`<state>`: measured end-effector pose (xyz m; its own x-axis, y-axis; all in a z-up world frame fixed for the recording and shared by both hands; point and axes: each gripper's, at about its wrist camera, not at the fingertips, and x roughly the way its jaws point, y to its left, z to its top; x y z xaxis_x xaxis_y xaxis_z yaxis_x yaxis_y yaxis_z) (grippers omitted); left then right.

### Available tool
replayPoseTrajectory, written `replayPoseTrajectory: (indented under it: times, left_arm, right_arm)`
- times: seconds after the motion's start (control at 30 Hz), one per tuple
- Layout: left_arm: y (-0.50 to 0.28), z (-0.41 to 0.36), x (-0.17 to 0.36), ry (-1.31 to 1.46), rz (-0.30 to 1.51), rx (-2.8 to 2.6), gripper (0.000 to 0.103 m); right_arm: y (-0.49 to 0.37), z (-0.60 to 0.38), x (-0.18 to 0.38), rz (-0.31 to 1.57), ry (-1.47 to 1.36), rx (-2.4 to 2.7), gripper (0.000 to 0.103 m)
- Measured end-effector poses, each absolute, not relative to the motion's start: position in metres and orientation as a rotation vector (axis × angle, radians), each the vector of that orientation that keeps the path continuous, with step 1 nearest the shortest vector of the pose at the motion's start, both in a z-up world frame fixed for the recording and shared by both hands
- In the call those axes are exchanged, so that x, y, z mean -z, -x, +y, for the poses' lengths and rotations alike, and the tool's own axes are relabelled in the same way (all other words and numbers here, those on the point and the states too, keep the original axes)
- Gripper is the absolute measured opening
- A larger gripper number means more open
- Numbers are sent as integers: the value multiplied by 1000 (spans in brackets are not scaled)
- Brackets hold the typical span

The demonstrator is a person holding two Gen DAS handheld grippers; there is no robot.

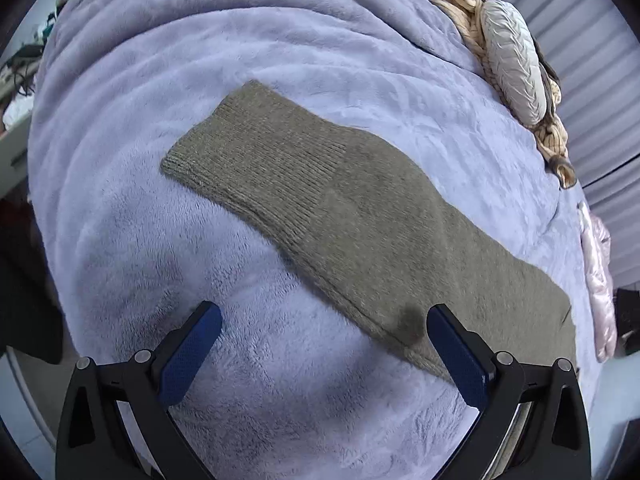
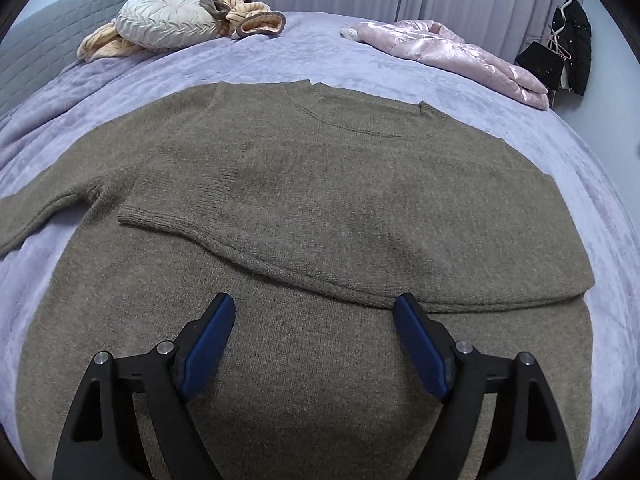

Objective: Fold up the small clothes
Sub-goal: 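Move the left gripper to the other sleeve cuff and close on it, then lift the cuff with the left gripper and carry it over the folded sleeve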

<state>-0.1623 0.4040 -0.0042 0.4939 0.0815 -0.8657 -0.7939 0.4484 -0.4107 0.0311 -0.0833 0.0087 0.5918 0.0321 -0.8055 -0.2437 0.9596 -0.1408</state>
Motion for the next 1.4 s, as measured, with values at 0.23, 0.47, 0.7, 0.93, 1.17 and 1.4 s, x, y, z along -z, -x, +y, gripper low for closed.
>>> replayPoseTrajectory:
  times: [0.23,0.47,0.7,0.93,1.17,1.4]
  left_arm:
    - [141,434,5,988,824,-642,103]
    - [134,449,-1,939,807,-646,22]
    - [153,452,-10,1017,699,-571,11]
    - [143,420,-49,897,668,-486,11]
    - [136,390,-96,784,626,-438,11]
    - [140,394,-128,770,577,-413,11]
  right_arm:
    - [-30,-85,-5,917,243,-166,89]
    - [-30,-85,-3,912,242,-164,90]
    - [-30,-84,-4,915,246,-158,90]
    - [-23,-62,-46,856,257,-214,90]
    - [-54,25,-61,879,363,-363,90]
    - [-100,97,-18,965,514,-227,90]
